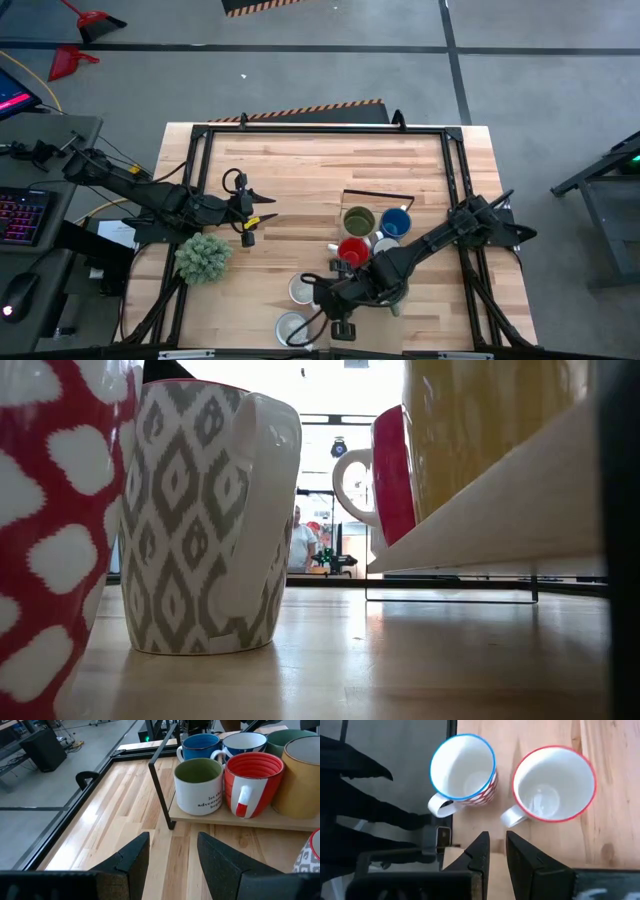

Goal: Place coffee mugs
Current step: Put the gray and white mug on the shelf

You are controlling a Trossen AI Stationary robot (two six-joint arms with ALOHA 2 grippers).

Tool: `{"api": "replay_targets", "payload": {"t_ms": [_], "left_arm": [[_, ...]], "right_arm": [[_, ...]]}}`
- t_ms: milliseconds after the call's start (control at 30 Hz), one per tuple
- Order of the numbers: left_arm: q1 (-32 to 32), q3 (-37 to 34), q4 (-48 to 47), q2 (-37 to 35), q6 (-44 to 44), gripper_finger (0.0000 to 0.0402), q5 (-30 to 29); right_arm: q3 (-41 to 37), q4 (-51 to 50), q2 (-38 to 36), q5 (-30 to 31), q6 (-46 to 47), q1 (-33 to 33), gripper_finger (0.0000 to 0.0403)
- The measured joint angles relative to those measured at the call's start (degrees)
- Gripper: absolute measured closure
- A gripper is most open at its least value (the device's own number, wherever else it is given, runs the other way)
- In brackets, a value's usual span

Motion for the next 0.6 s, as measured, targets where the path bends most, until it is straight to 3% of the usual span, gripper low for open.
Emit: {"api": "replay_targets", "payload": {"t_ms": [600], "left_arm": [[0.0,0.0,0.2,0.0,3.4,0.0248,-0.1]], "right_arm": [[7.2,-0.5,0.6,-3.5,-11.7,-7.8,0.0360]]}}
